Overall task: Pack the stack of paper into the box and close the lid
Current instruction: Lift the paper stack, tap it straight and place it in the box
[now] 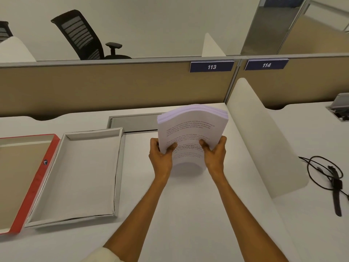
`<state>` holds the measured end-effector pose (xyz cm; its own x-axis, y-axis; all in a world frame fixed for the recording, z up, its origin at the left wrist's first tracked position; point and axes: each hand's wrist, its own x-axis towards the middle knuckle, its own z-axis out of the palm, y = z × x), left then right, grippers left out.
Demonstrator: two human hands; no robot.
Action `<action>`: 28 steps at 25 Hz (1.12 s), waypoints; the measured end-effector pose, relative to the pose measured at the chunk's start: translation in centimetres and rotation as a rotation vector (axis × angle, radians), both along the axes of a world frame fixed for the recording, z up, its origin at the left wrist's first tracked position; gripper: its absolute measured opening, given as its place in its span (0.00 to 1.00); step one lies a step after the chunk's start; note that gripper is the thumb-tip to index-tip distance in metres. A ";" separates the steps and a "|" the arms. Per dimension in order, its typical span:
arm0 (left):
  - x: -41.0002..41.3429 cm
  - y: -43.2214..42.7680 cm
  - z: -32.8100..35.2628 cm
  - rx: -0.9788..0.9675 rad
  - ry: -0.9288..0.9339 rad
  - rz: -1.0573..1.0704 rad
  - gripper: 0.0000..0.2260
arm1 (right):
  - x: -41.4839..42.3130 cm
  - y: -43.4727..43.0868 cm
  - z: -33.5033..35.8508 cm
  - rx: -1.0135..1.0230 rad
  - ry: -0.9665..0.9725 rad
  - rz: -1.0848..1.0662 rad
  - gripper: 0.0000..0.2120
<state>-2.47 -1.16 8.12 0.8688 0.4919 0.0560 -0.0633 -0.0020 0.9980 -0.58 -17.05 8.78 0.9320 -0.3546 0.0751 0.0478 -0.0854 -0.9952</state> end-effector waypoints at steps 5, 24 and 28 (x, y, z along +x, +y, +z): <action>-0.7 0.0 -0.8 -0.004 -0.021 0.010 0.19 | -0.5 -0.2 -0.8 0.009 -0.015 0.029 0.21; -0.2 0.7 -2.0 -0.003 0.025 -0.045 0.25 | -0.3 -0.1 -2.3 0.025 -0.030 0.035 0.32; 0.1 0.9 -1.9 0.044 0.042 -0.079 0.29 | -0.2 -0.2 -2.5 -0.002 -0.025 0.040 0.36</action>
